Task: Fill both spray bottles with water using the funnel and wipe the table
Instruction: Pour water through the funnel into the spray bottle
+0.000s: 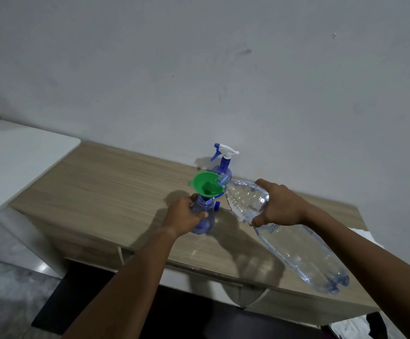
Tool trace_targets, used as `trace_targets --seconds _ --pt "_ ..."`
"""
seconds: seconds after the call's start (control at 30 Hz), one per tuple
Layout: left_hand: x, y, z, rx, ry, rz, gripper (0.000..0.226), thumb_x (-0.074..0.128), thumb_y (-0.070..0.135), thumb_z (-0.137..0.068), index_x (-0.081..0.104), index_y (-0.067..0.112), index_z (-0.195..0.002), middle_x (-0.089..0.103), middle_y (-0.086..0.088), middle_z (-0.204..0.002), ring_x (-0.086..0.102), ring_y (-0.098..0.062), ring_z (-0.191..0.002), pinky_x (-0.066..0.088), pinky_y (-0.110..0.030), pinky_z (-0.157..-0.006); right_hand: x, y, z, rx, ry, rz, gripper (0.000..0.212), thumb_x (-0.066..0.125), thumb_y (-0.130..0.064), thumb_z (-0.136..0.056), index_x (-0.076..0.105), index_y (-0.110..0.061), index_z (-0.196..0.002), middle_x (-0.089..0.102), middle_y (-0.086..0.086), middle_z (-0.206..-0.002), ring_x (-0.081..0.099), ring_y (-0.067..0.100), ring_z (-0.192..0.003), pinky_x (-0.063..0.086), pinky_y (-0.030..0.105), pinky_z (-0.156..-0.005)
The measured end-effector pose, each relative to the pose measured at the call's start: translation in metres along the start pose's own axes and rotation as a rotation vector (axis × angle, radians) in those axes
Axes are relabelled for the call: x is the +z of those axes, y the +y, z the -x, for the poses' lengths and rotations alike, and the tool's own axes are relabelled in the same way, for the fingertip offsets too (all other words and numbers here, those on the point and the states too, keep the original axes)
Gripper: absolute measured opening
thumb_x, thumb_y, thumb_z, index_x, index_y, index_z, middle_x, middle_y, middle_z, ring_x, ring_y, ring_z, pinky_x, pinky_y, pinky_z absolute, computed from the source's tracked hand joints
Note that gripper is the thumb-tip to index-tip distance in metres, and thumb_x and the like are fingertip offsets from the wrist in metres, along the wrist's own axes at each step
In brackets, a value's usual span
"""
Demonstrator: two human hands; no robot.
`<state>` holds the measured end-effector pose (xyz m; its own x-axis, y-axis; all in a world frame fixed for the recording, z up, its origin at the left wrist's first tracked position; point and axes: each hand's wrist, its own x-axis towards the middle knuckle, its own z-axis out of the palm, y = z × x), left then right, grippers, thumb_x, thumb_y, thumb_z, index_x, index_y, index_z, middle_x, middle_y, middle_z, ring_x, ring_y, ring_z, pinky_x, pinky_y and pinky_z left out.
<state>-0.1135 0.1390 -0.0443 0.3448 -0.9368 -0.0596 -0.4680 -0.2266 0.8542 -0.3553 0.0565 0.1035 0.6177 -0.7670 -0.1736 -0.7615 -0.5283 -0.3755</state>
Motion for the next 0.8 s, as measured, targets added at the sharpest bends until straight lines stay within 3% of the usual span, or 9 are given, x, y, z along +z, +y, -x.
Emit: trace_targets --seconds 0.3,0.5,0.8 --pt "0.0 -0.001 0.0 -0.02 -0.008 0.015 0.031 0.078 0.024 -0.077 0.071 0.021 -0.107 0.076 0.003 -0.101 0.069 -0.011 -0.092 0.057 -0.037 -0.089 0.002 0.0 0.0 -0.017 -0.003 -0.004 0.067 0.092 -0.037 -0.055 0.054 -0.034 -0.11 0.064 -0.017 -0.09 0.061 0.009 -0.081 0.047 0.027 -0.066" --pt "-0.002 0.001 0.002 -0.026 -0.013 0.009 0.031 0.078 0.028 -0.076 0.071 0.022 -0.106 0.075 0.004 -0.1 0.069 -0.011 -0.092 0.057 -0.037 -0.088 0.004 0.003 0.0 -0.019 -0.005 -0.001 0.07 0.092 -0.039 -0.055 0.054 -0.033 -0.114 0.067 -0.01 -0.099 0.063 0.012 -0.085 0.054 0.032 -0.076" --pt "-0.002 0.005 0.004 -0.027 -0.015 0.031 0.027 0.077 0.022 -0.077 0.071 0.024 -0.103 0.075 0.006 -0.097 0.07 -0.012 -0.093 0.056 -0.035 -0.088 0.01 0.009 0.001 -0.031 0.063 -0.104 0.07 0.092 -0.036 -0.05 0.053 -0.037 -0.108 0.069 -0.011 -0.088 0.064 0.011 -0.078 0.054 0.033 -0.07"
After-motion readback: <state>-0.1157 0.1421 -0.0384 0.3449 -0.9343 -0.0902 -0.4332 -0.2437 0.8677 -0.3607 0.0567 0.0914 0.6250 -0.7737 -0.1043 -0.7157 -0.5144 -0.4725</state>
